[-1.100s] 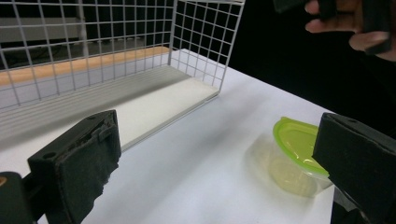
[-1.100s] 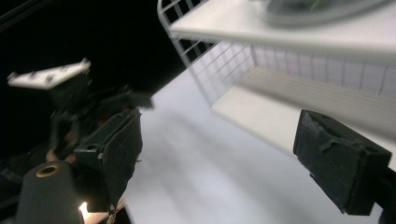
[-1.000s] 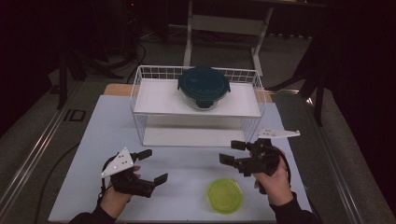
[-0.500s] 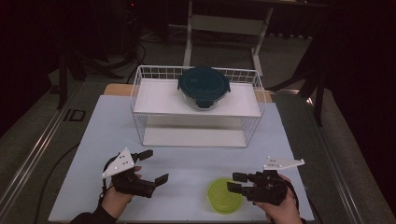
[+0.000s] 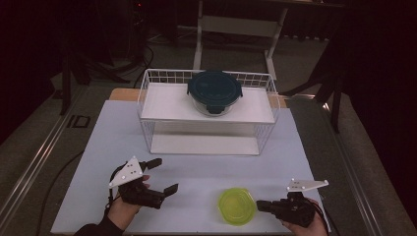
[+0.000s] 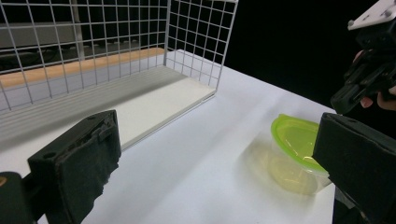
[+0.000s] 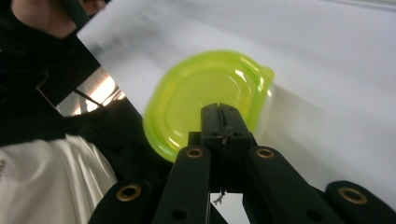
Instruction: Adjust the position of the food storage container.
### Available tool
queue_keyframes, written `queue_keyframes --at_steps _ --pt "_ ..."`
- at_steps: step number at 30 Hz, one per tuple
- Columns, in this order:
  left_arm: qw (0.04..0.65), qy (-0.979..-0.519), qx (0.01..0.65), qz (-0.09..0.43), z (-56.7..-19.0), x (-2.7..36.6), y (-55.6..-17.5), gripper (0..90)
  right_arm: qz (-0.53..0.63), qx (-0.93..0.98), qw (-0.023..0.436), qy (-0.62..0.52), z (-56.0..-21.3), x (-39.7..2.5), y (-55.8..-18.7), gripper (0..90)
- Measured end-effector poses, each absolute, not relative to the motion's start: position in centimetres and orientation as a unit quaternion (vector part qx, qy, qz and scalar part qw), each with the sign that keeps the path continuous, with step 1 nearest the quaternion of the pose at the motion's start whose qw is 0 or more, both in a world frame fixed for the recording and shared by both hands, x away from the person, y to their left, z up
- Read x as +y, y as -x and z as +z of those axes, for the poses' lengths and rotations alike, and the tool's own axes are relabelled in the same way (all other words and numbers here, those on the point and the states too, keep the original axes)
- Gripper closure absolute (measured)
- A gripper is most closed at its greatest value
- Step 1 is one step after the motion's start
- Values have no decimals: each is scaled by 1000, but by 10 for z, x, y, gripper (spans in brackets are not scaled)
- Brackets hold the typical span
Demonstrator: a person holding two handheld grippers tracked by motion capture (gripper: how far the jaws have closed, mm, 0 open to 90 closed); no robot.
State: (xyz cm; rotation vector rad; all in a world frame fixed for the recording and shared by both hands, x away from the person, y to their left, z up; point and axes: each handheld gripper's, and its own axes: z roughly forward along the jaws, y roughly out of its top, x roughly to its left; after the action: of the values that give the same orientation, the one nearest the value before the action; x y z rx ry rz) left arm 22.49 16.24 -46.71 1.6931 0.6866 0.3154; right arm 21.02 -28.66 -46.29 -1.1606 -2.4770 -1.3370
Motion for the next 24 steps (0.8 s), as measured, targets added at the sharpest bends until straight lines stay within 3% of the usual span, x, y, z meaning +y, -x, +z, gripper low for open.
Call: queue_keyframes --at_steps 24 --pt "599 -728 301 141 -467 165 -226 6 -382 -825 100 405 -513 -283 -213 900"
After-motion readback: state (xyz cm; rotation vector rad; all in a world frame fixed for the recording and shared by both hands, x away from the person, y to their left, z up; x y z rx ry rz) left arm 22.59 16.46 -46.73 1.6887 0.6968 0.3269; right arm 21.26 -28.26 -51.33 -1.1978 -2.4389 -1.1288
